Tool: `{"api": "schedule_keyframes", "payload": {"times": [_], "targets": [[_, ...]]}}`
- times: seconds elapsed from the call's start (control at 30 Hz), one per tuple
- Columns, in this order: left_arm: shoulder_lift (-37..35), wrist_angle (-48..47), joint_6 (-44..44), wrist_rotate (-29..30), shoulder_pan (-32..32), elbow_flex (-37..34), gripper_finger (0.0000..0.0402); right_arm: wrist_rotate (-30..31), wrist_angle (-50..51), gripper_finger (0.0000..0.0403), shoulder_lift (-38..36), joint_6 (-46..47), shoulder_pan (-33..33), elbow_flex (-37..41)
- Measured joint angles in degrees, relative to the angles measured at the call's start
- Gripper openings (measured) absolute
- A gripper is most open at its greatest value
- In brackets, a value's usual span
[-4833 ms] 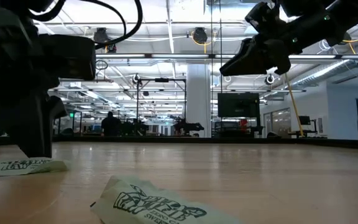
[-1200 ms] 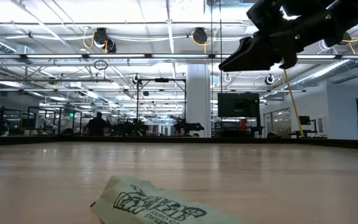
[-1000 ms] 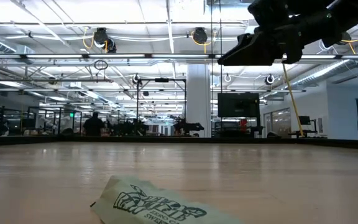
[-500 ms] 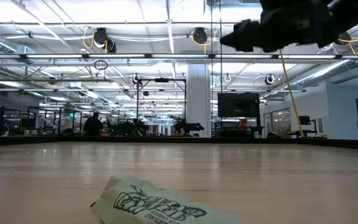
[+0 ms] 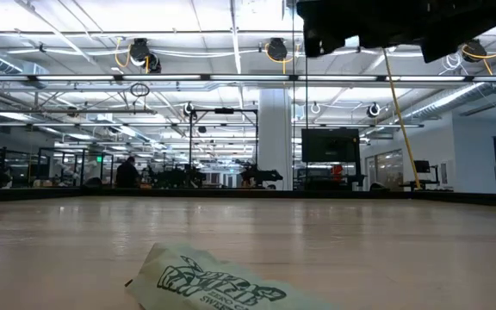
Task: Pick and place Stevia / Truvia into bins
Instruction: Put the stevia packet into the right transparent container
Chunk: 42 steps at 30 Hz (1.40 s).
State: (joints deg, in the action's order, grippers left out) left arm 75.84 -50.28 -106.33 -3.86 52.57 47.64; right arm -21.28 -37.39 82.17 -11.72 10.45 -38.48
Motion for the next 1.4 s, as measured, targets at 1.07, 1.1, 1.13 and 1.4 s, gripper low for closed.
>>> {"api": "schedule_keyframes", "payload": {"times": [1.07, 1.1, 1.13, 1.4], "targets": [[-11.73, 29.43, 62.12, 45.89, -8.43, 2.29, 0.0163, 12.07, -3.76, 0.0144, 23.75, 12.84, 13.07, -12.99], [-11.73, 29.4, 62.85, 45.9, -8.8, 2.29, 0.0163, 12.61, -3.96, 0.0144, 24.03, 12.48, 12.91, -13.04], [-11.73, 29.44, 63.53, 45.9, -9.2, 2.29, 0.0163, 12.43, -3.95, 0.0144, 24.44, 12.3, 12.63, -13.34], [-11.73, 29.51, 66.7, 45.9, -13.84, 2.29, 0.0163, 9.28, 6.4, 0.0144, 30.21, 10.78, 13.28, -23.31]]}}
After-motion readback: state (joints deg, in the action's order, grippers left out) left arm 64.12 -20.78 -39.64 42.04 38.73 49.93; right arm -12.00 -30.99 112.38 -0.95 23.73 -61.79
